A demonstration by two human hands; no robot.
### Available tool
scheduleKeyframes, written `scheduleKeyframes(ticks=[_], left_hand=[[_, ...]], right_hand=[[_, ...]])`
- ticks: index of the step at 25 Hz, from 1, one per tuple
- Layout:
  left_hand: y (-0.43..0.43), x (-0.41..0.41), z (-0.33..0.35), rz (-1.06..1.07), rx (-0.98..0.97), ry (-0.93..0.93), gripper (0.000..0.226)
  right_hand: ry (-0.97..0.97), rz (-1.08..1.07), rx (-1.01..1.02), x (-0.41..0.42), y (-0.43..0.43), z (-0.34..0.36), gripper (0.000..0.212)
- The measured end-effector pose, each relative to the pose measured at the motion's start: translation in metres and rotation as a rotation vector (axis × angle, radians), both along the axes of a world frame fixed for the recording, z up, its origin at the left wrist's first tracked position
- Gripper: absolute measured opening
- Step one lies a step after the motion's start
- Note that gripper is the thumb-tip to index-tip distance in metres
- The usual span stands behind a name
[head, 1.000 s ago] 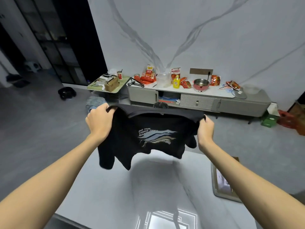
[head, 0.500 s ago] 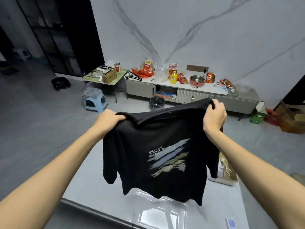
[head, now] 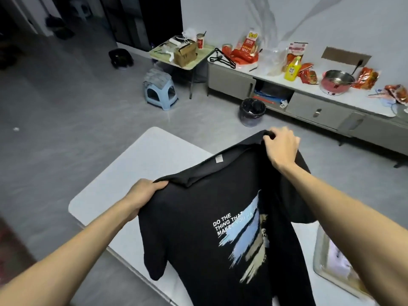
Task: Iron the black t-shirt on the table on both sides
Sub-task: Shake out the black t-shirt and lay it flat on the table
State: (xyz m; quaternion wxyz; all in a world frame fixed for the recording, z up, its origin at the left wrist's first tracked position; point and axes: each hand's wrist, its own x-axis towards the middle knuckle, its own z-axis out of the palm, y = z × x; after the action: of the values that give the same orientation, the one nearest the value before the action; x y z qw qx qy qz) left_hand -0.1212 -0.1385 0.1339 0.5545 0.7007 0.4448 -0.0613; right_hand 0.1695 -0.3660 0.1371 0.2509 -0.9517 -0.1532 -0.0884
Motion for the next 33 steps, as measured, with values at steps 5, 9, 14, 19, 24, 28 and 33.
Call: scheduleKeyframes(ticks=[5,9,14,19,24,28,33], left_hand=[[0.042,0.014,-0.17,0.075,-0.074,0.136,0.032],[0.08,0.012,-0.29,0.127,0.006,0.179,0.039],[0.135,0.002,-0.364,0.288,-0.038,0.069,0.047],[0.15,-0.022,-0.389,0.297,-0.158,0.136,0.044],[0.132,-0.081,-0.397,0.072,-0.23,0.254,0.061],[0.124,-0.104,-0.418,-0.258,-0.095,0.351,0.038],[0.142,-0.119,-0.409,-0.113,0.11,0.426,0.02]], right_hand=[[0.17,0.155,-0.097,0.042,0.068,-0.182,0.019],[0.206,0.197,-0.199,0.045,0.113,-0.314,0.019],[0.138,0.291,-0.16,0.056,0.225,-0.355,0.022],[0.141,0.371,-0.112,-0.029,0.233,-0.393,0.051],[0.406,0.503,-0.221,-0.188,0.126,-0.437,0.056],[0.453,0.44,-0.464,-0.259,0.094,-0.459,0.066],[0.438,0.467,-0.673,-0.248,0.06,-0.469,0.072]])
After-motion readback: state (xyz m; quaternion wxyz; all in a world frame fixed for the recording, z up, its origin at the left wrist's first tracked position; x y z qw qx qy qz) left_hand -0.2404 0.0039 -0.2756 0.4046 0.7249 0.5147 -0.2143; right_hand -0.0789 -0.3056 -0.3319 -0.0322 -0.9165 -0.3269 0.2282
